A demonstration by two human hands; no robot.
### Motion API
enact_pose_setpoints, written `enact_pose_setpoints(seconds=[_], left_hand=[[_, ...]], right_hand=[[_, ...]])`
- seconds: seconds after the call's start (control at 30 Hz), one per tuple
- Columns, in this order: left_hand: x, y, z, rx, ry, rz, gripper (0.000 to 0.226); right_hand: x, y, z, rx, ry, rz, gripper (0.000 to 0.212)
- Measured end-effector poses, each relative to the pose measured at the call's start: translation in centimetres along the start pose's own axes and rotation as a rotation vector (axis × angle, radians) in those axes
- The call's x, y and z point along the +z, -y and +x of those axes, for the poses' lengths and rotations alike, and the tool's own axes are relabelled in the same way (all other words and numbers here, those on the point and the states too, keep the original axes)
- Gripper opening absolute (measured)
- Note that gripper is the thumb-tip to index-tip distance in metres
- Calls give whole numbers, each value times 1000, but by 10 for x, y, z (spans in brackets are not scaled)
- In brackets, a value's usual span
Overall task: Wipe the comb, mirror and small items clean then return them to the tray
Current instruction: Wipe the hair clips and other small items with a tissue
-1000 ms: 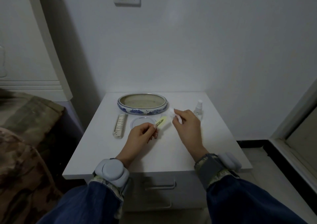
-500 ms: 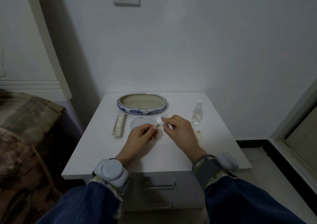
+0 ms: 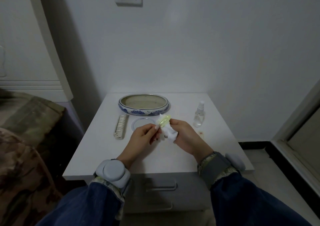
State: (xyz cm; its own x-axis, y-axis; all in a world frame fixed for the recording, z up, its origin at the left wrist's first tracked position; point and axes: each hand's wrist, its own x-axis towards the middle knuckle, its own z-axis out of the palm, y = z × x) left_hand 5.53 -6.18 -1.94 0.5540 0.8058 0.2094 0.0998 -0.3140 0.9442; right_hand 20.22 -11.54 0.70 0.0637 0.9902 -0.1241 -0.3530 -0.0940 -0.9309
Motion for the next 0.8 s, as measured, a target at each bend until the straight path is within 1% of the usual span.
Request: enact_pose_setpoints(seconds=[0.1,0.23,0.3,0.37,0.4,0.47,0.53,0.57,0.6,0.63,0.7,0.77,0.8], left_hand=[[-1,-1,-1,-5,10,-12,30],[-2,1,0,-18,10,-22,29],[-4,3,0,-20,1,-19,30],[-5,4,0,-26,-7,-16,30],[-5,3,0,-31,-11,-18,30],[-4,1,0,-39,-17,-25,30],[-3,0,-1,-48,-24,-29,30],[-3,0,0,-53,-32,-25,30],[-2,1,0,-60,-42,-17,31],[-2,1,0,-66,-53,-9,32],[-2,1,0,-67,-72,-3,32],[-2,1,0,-59,-77,8,32],[-2,1,0,-55,-71,20,32]], right_hand=[[-1,0,1,21,38,48,33],[-6,0,4,6,24,164,34],[-10,4,5,-29,9,237,33],[-12,9,6,-95,-11,236,32],[-13,12,6,-127,-53,213,31],[-12,14,2,-203,-237,76,27],[-14,13,1,-323,-441,-148,24],[-13,11,1,-393,-499,-258,23],[-11,10,0,-470,-516,-366,21],[-8,7,-1,-543,-496,-487,22],[-2,-2,-1,-645,-377,-752,23],[3,-12,0,-683,-235,-943,25],[3,-16,1,-704,-203,-1008,26]])
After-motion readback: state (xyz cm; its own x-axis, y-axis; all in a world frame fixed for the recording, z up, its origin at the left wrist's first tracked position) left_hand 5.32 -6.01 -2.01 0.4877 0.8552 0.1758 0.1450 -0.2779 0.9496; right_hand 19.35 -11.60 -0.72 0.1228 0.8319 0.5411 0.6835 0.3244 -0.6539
